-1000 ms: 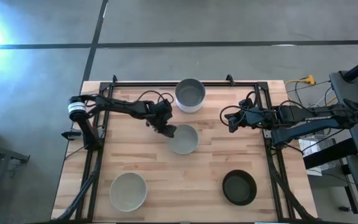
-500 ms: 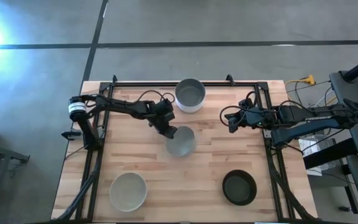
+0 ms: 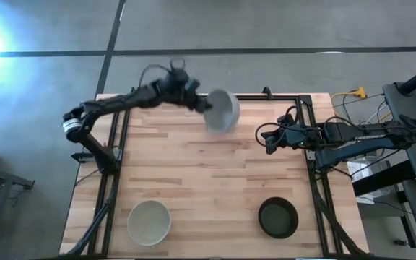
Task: Nest bowls inside each other
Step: Stack the gray bowl on the stacked dark gray bowl
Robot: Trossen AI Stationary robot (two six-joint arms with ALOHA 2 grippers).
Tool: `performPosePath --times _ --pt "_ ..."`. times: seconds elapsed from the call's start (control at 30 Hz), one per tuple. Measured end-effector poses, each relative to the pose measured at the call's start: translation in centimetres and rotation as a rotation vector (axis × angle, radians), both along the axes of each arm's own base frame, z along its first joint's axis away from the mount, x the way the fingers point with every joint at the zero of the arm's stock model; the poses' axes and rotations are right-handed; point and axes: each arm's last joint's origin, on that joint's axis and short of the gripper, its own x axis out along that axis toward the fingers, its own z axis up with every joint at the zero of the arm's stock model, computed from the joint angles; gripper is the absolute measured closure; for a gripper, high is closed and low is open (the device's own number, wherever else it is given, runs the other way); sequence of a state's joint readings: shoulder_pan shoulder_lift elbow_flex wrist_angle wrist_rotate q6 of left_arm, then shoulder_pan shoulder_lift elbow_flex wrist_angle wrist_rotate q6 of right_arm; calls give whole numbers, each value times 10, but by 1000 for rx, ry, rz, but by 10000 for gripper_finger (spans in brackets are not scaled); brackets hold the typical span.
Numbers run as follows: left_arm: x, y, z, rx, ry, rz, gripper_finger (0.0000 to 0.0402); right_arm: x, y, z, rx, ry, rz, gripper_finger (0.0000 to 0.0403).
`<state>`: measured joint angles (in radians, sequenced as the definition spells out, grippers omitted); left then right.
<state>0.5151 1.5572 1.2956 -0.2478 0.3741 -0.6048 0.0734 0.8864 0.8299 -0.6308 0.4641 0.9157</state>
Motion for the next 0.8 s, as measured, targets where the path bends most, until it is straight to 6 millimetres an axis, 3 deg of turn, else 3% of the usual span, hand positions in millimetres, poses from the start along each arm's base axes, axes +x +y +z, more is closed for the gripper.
performPosePath --times 0.1,0.23,0.33,0.57,0.8 --pt "-3 33 17 40 -1 66 401 0 0 0 0 0 0 394" --pt "1 75 14 -14 95 114 401 0 0 0 0 -1 0 394" --pt "14 98 9 -66 143 86 401 0 0 0 0 -1 0 394" --pt "52 125 -1 -105 278 20 401 0 0 0 6 -4 -5 394" --pt "59 126 -17 -45 549 -13 401 0 0 0 7 -5 -6 394"
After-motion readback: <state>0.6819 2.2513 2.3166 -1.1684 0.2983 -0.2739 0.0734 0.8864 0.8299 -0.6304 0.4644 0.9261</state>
